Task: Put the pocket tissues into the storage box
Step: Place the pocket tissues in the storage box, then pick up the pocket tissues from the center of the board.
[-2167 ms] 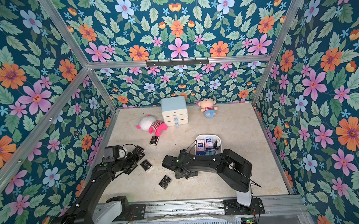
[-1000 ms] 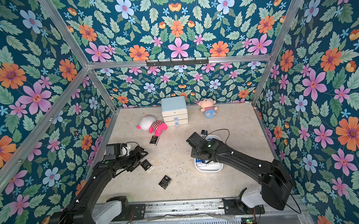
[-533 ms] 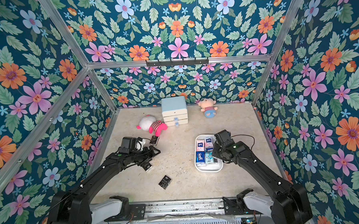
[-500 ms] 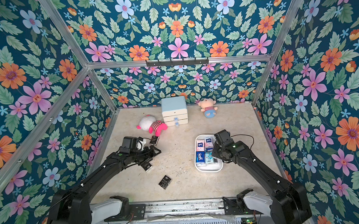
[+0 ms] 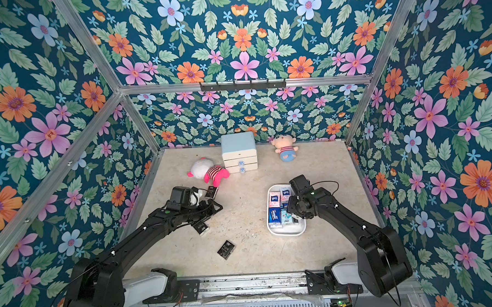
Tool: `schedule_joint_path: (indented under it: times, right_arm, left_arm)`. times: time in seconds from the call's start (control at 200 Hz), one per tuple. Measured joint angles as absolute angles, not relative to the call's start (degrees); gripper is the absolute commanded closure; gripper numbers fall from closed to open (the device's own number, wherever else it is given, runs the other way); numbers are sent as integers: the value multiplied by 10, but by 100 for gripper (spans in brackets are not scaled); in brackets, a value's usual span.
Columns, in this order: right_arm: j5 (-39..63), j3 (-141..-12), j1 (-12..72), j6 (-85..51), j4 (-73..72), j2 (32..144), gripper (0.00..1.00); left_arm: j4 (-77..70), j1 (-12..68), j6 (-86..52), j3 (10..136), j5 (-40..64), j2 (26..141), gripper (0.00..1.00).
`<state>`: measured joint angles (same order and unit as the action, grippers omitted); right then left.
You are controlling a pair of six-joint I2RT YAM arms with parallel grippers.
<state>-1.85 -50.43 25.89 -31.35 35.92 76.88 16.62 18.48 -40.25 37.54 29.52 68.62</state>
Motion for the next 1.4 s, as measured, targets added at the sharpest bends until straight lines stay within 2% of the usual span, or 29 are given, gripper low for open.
schedule_joint_path:
  times: [0.255, 0.64, 1.11, 1.4]
  right_arm:
    - [-40, -530, 259, -318, 366, 738, 23]
    - [30, -477, 318, -395, 309, 708, 25]
    - [-17, -451, 295, -437, 317, 737, 25]
    - [-52, -510, 293, -430, 329, 685, 25]
  left_arm:
    - [179, 185, -398, 374, 284, 669, 10]
    - [181, 185, -388, 376, 284, 672, 9]
    - [190, 185, -384, 377, 282, 669, 9]
    - [191, 185, -377, 380, 274, 679, 9]
